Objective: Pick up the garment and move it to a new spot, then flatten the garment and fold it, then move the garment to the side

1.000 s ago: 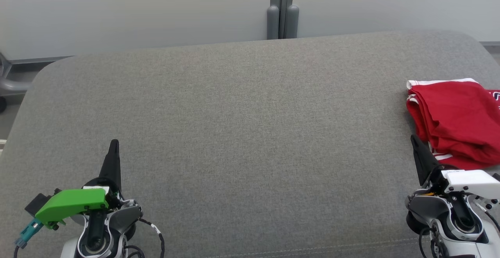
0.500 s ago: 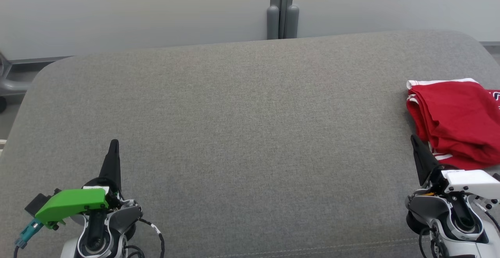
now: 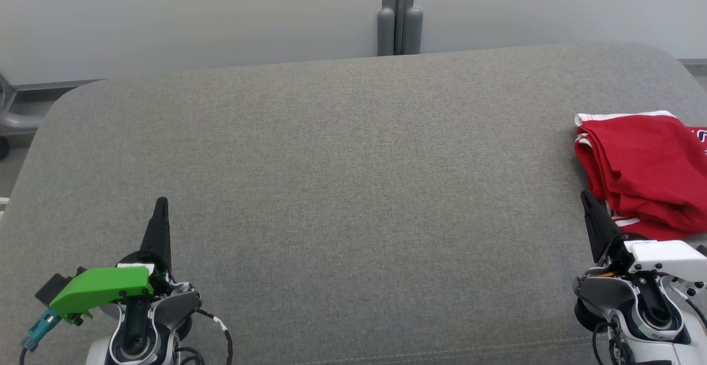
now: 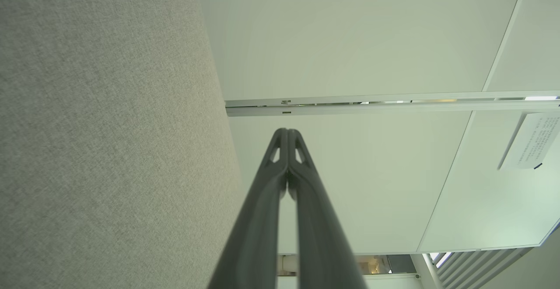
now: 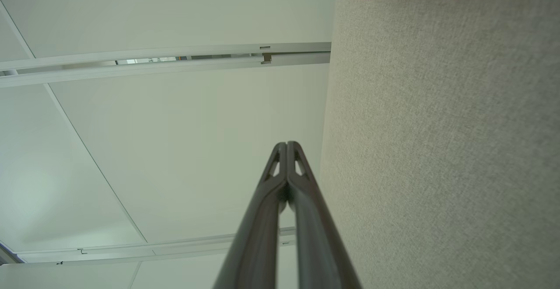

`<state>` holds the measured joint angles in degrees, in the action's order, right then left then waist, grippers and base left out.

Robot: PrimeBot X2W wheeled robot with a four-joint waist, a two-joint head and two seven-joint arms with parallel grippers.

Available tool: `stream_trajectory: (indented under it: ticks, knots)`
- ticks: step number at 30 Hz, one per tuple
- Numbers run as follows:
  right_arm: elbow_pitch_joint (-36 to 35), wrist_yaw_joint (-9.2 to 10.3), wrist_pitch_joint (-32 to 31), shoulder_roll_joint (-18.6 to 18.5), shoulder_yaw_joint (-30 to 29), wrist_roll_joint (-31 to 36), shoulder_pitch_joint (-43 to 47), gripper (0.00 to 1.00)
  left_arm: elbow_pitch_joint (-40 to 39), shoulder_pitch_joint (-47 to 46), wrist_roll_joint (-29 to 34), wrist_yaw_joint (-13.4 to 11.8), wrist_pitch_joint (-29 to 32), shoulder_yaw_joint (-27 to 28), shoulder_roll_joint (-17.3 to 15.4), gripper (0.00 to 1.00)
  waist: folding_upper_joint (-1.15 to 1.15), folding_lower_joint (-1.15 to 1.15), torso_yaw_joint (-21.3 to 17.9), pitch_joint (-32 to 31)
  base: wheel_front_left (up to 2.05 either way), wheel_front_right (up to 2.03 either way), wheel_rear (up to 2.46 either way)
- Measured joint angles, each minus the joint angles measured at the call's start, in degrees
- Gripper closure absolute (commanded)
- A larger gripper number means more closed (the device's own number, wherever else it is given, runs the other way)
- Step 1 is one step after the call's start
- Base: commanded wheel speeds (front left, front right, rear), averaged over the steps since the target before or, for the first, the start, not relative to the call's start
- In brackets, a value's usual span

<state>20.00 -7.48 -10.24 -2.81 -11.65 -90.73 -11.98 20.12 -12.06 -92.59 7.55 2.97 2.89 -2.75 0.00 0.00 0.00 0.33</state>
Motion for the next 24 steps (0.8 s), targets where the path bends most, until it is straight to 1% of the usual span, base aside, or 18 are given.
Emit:
stream_trajectory:
  ticks: [24]
  knots:
    - [0.0,0.0,0.0,0.0,0.0,0.0,0.0,1.0,0.0,0.0,0.0,0.0,0.0,0.0,0.0,1.0,0.0,0.0,0.0,0.0,0.0,0.0,0.0]
